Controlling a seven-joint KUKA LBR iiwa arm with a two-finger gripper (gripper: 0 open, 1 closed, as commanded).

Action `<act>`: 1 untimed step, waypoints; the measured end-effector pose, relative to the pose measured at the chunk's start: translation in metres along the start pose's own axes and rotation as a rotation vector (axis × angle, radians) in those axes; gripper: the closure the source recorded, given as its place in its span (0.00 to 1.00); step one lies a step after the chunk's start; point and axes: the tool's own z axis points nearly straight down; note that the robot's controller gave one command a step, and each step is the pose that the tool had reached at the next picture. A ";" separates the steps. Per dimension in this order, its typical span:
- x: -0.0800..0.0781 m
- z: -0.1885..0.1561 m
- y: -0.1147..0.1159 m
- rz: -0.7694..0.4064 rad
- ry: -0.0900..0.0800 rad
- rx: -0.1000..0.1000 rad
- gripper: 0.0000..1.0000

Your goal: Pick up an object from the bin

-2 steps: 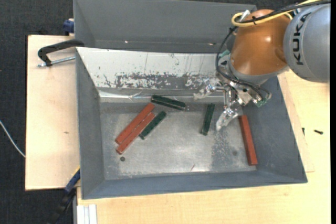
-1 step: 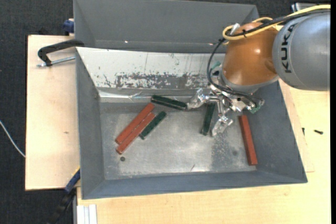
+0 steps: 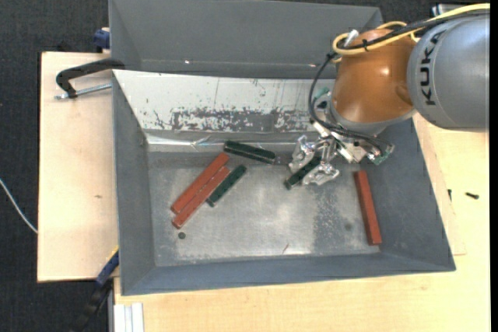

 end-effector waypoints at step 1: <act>0.000 0.000 0.000 0.000 0.000 0.000 1.00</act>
Offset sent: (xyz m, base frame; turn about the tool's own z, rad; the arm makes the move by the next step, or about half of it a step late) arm 0.0001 0.0000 0.0131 0.0000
